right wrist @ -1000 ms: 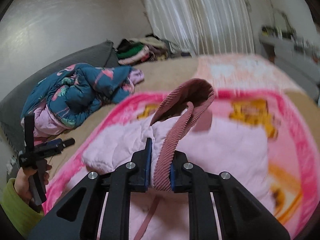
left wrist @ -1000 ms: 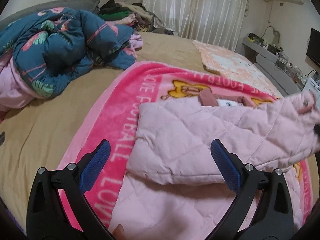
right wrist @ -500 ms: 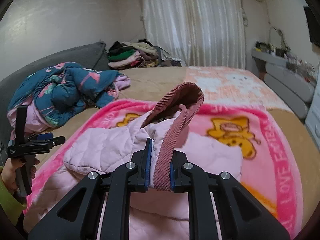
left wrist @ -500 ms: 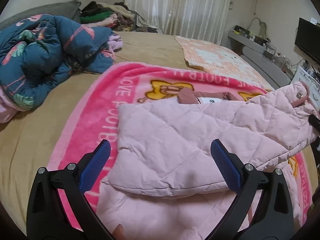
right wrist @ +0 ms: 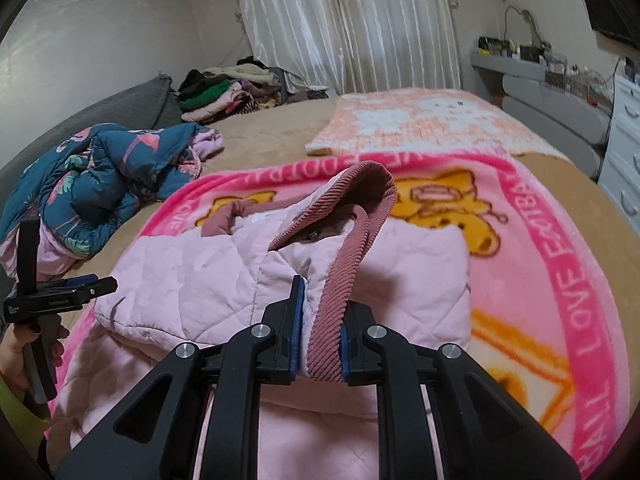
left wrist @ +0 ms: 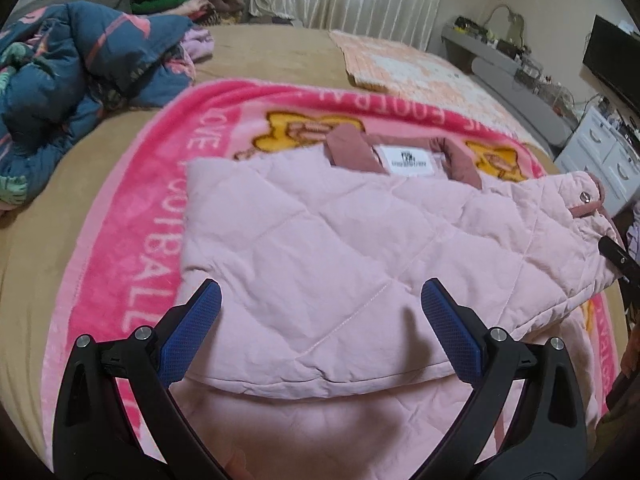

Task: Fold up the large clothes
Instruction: 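Fold the held edge over the jacket toward the collar, open right tool, then withdraw both open tools from the folded jacket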

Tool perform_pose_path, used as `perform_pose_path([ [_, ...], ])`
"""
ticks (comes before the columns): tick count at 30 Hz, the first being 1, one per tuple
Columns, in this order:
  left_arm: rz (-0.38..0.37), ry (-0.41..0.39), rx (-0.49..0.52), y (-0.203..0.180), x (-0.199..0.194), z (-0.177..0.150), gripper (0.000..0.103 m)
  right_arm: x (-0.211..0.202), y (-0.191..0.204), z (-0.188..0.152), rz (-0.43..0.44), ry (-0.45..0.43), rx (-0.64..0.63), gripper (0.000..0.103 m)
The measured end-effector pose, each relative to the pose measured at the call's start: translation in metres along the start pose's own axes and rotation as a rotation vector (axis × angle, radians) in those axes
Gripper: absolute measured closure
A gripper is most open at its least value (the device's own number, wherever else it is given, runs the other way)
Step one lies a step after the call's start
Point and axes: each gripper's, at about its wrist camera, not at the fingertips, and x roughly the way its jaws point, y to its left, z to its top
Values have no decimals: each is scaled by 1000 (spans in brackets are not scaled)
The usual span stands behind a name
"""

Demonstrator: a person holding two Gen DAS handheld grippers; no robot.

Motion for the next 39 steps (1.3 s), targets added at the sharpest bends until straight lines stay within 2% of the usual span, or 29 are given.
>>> perform_pose_path([
  [4, 2, 47, 21, -5, 15, -8, 9, 7, -4, -3, -23, 37, 23, 83],
  [6, 10, 55, 32, -7, 19, -11, 9, 8, -7, -5, -52, 52, 31, 71],
  [7, 10, 60, 35, -7, 21, -12, 9, 8, -7, -5, -76, 56, 27, 68],
  [9, 7, 69, 38, -6, 24, -13, 9, 3, -5, -6, -142, 47, 12, 55],
  [12, 3, 82, 35, -4, 29, -15, 9, -8, -2, -3, -177, 12, 16, 45],
  [16, 27, 110, 64, -7, 38, -21, 9, -8, 21, 5, -131, 8, -38, 38],
  [22, 35, 123, 61, -7, 47, -24, 8, 29, 84, 10, -66, 88, -221, 29],
  [26, 29, 124, 57, -5, 47, -25, 8, 55, 107, 9, -56, 146, -248, 20],
  [30, 25, 123, 55, -5, 48, -25, 8, 87, 106, 3, -78, 247, -202, 17],
  [33, 23, 121, 56, -6, 50, -26, 8, 117, 90, -13, -82, 373, -135, 13],
  [39, 36, 115, 73, -9, 54, -30, 8, 135, 86, -34, -105, 354, -146, 9],
])
